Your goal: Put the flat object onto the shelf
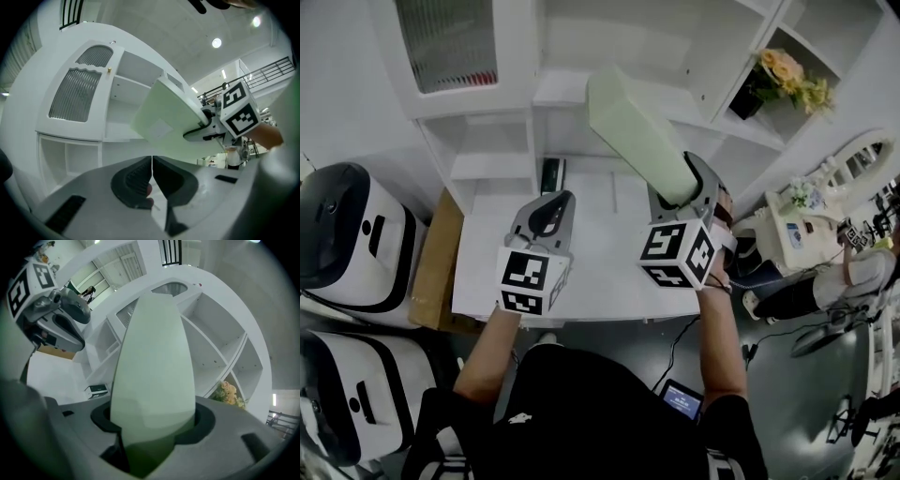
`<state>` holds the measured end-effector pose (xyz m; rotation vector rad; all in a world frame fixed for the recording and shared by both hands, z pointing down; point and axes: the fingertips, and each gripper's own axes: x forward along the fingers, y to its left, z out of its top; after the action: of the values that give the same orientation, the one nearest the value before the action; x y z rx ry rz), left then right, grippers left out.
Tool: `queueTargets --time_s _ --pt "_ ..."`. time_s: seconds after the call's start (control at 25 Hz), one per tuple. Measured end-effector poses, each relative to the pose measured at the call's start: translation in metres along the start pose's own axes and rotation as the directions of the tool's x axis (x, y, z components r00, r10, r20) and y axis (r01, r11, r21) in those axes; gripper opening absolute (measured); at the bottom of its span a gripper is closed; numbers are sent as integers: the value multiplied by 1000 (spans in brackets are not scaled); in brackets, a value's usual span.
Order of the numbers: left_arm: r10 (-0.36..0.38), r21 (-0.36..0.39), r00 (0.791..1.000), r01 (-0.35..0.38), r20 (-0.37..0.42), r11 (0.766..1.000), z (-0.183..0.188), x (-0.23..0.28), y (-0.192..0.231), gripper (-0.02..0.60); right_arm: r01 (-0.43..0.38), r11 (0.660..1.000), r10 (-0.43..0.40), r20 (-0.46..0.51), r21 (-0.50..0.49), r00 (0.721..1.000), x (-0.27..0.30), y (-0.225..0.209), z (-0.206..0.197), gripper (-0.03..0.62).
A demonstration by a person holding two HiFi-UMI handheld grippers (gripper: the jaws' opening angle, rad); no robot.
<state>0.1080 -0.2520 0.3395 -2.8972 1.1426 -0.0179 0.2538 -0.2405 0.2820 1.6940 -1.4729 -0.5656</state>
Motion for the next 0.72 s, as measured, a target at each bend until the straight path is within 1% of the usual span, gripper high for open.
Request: queueTargets --time_s 0.2,0.28,0.44,0.72 --pt "25 -1 1000 -25 -6 1000 -4 -6 -4 9 0 998 -1 -22 -63 1000 0 -1 4 273" --pt "32 -3 999 -32 -3 999 -4 -7 -4 9 8 994 -10 -18 -110 1000 1 -2 9 272" --pt "53 -10 999 -53 -2 999 -5 -10 1 9 25 978 -25 2 -208 1000 3 1 20 270" --pt "51 -6 999 -51 7 999 0 -12 0 9 24 949 -26 -1 -315 1000 4 1 29 268"
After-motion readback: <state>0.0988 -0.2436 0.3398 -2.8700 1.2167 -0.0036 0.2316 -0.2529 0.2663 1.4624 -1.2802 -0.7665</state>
